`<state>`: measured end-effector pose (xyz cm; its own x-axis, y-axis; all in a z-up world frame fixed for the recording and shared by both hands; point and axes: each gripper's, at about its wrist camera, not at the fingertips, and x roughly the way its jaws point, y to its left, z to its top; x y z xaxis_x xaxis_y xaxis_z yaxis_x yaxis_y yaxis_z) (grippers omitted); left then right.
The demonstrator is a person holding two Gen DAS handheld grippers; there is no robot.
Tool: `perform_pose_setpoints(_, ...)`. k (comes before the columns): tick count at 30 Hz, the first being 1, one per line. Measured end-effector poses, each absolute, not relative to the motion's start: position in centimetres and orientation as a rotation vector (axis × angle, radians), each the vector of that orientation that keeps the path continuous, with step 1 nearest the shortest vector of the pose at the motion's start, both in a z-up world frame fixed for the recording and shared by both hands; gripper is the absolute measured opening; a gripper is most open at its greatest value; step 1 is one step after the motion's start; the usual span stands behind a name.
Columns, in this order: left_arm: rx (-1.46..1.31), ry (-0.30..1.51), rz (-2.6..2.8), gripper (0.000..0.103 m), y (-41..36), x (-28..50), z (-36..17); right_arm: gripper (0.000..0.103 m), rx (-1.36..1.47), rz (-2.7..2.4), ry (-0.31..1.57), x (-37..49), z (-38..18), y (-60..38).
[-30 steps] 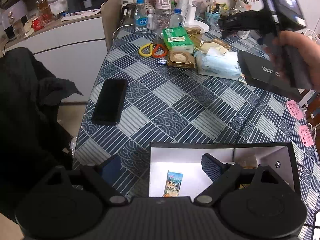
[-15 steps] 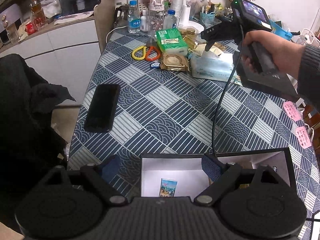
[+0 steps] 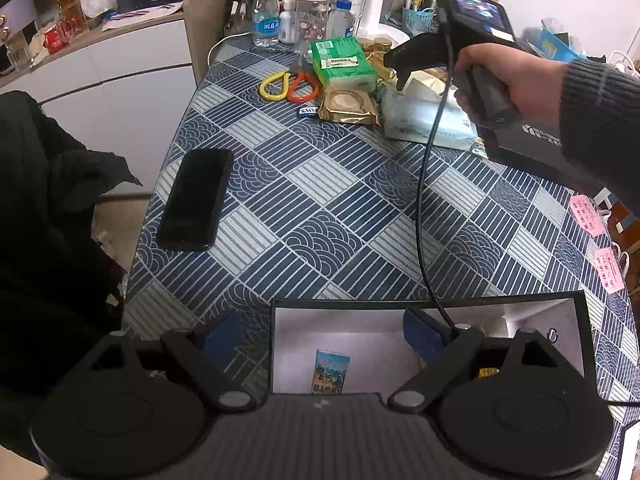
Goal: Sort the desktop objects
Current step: 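Lower the open right gripper over the light blue tissue pack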
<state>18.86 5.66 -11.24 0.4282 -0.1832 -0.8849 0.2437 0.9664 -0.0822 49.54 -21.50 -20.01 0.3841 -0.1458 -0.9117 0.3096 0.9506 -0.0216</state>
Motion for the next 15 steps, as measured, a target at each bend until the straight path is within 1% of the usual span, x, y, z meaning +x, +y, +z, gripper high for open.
perform_pose_setpoints(5,0.060,1.105,-0.251,0.103,6.0,19.0,-11.3,0.103,0.117,-0.341,1.121,50.9,-21.7,-20.8)
perform_pose_setpoints(10,0.058,1.111,-0.235,0.103,6.3,19.3,-11.5,0.103,0.018,-0.343,1.158,51.3,-23.8,-20.0)
perform_pose_setpoints(15,0.051,1.111,-0.242,0.103,6.3,19.3,-11.5,0.103,-0.062,-0.319,1.200,49.8,-24.6,-19.9)
